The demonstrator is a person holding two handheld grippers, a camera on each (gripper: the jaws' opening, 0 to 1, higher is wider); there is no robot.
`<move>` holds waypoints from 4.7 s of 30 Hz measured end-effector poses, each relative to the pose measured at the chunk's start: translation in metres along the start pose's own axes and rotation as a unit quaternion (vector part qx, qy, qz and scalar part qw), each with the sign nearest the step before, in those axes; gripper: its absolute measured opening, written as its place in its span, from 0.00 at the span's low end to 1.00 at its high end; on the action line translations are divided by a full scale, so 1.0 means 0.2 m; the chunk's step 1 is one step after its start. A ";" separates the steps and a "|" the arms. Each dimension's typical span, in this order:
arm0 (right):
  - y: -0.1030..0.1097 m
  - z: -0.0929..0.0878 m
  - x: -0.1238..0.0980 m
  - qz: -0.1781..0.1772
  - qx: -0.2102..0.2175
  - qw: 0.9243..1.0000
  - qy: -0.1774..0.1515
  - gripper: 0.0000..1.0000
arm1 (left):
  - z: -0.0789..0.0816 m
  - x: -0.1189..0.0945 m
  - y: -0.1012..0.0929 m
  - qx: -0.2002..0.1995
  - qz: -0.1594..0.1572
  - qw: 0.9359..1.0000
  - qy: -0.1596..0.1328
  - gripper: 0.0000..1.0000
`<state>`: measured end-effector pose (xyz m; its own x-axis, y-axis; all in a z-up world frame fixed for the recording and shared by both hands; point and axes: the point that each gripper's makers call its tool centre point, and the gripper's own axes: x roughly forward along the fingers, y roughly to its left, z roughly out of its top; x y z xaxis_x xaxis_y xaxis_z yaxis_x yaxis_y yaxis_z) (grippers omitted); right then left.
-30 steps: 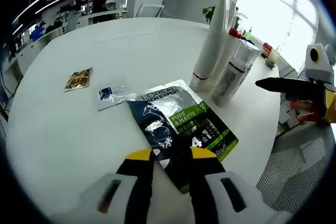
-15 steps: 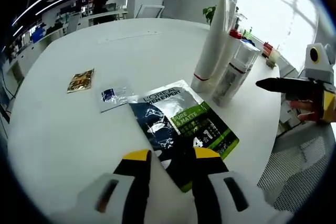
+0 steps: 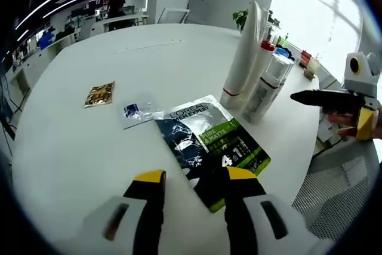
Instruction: Arrange the skincare products in the storage area until every visible bottle or jar stands upright without overlapping.
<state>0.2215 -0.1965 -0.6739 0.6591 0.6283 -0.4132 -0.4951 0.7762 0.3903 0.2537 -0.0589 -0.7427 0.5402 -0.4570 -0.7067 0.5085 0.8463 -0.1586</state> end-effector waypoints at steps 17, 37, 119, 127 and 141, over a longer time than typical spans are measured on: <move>0.01 -0.01 -0.01 0.006 -0.009 1.000 0.005 0.98 | -0.07 -0.14 0.06 -0.027 0.007 1.000 -0.002 0.54; -0.01 0.01 -0.04 -0.003 -0.017 1.000 0.003 1.00 | -0.10 -0.38 0.09 -0.047 0.006 0.998 -0.033 0.77; -0.01 0.02 -0.08 -0.001 -0.035 0.999 0.001 1.00 | 0.08 -0.29 0.19 -0.058 0.019 0.997 -0.047 0.87; -0.03 0.01 -0.08 -0.008 -0.037 0.999 0.005 1.00 | 0.11 -0.19 0.17 -0.044 0.016 0.998 -0.035 0.84; -0.04 -0.01 -0.09 -0.016 -0.040 0.999 0.016 1.00 | 0.18 -0.07 0.25 -0.063 0.046 0.996 -0.032 0.79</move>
<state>0.2131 -0.2133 -0.6709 0.6584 0.6029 -0.4507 -0.5185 0.7973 0.3090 0.2964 -0.0204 -0.7161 0.6241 -0.3883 -0.6780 0.3684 0.9115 -0.1829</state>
